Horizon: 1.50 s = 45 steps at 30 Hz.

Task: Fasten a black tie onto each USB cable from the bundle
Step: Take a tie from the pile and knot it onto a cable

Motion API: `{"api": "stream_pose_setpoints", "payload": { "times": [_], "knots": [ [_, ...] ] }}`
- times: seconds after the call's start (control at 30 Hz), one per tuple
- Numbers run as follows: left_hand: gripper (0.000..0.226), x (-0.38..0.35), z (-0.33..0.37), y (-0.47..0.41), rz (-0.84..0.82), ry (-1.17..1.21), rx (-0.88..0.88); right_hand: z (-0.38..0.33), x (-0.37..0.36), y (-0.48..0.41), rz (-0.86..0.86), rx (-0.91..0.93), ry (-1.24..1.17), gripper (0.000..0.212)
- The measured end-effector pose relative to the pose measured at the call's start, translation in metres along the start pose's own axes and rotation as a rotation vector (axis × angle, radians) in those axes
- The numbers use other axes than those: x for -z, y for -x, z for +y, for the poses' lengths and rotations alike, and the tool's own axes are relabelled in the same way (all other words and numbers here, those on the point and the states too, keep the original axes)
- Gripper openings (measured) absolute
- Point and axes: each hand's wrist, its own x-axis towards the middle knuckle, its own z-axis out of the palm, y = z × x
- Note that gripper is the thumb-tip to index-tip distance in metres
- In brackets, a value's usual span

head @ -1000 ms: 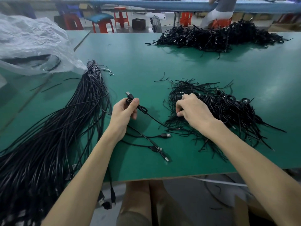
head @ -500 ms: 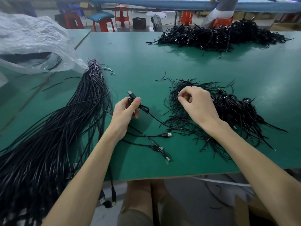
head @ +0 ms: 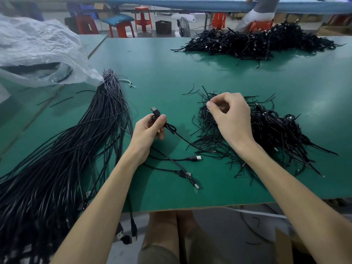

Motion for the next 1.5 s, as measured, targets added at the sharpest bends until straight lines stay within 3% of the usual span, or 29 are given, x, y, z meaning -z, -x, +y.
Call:
{"api": "stream_pose_setpoints", "payload": {
  "times": [0.23, 0.4, 0.7, 0.97, 1.27, 1.5],
  "knots": [
    [0.028, -0.001, 0.001, 0.000, -0.001, 0.001, -0.016, -0.018, -0.031, 0.013, -0.263, -0.133, -0.041, 0.008],
    [0.026, -0.002, 0.001, 0.000, 0.005, -0.004, -0.032, -0.016, -0.045, 0.024, -0.377, -0.301, -0.210, 0.007],
    [0.027, -0.002, -0.005, -0.003, -0.055, -0.084, -0.070, -0.020, -0.064, 0.031, -0.333, -0.233, -0.022, 0.005],
    [0.036, -0.003, -0.003, -0.001, -0.051, -0.104, -0.091, -0.027, -0.074, 0.036, -0.317, -0.160, 0.005, 0.008],
    [0.028, -0.003, -0.002, -0.001, -0.002, 0.021, -0.080, -0.030, -0.076, 0.041, -0.261, -0.292, -0.360, 0.005],
    [0.021, -0.001, -0.003, 0.000, -0.008, 0.131, -0.047, -0.034, -0.087, 0.049, -0.204, -0.239, -0.373, 0.008]
  ]
}}
